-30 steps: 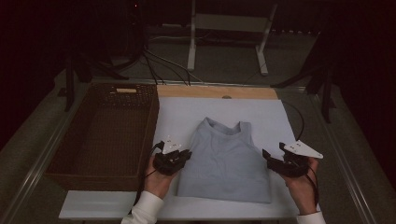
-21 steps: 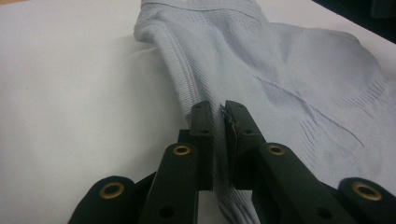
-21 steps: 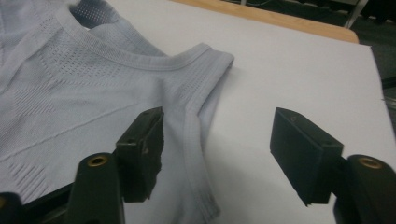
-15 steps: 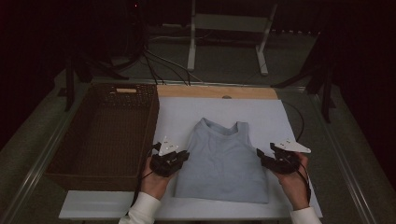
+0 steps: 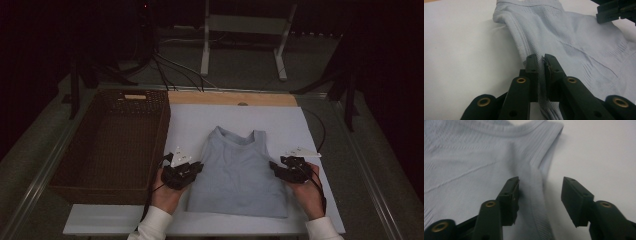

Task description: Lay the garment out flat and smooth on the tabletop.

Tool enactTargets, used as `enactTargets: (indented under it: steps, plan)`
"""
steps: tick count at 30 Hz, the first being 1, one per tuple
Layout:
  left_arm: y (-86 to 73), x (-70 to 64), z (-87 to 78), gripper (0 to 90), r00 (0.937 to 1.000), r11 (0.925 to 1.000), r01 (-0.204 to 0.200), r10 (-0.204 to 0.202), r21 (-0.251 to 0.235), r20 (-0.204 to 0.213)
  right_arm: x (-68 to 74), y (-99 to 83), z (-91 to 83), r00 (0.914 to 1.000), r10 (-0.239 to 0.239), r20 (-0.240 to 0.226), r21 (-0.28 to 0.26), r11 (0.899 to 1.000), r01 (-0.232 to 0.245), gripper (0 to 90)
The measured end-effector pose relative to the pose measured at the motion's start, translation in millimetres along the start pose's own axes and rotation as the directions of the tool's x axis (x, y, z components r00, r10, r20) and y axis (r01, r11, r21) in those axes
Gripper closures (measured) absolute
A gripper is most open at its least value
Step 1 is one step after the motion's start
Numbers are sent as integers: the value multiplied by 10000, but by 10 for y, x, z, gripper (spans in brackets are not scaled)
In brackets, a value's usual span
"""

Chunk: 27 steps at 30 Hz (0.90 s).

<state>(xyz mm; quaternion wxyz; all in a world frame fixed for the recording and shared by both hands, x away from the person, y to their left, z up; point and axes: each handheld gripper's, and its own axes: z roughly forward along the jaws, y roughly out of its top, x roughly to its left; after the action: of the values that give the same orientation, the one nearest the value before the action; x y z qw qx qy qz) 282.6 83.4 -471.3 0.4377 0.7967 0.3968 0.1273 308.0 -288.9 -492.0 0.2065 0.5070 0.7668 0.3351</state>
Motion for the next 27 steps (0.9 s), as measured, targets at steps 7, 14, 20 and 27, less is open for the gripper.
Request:
enactTargets:
  steps: [7,14,20,27]
  plan:
    - [-5,-11,17,836,10000,10000,-25,24,38,19,-15,-10,34,9979,336,-547,550,9980,-305,768]
    - [-8,-12,33,835,10000,10000,-8,8,69,12,-18,-5,-82,9989,217,-409,334,9992,-203,895]
    - [-1,-19,32,835,10000,10000,5,-5,22,-20,-51,-8,-70,9983,414,-402,289,9988,-402,883]
    - [3,-23,41,832,10000,10000,17,-17,36,6,-5,1,-170,9995,287,-104,152,9995,-285,900]
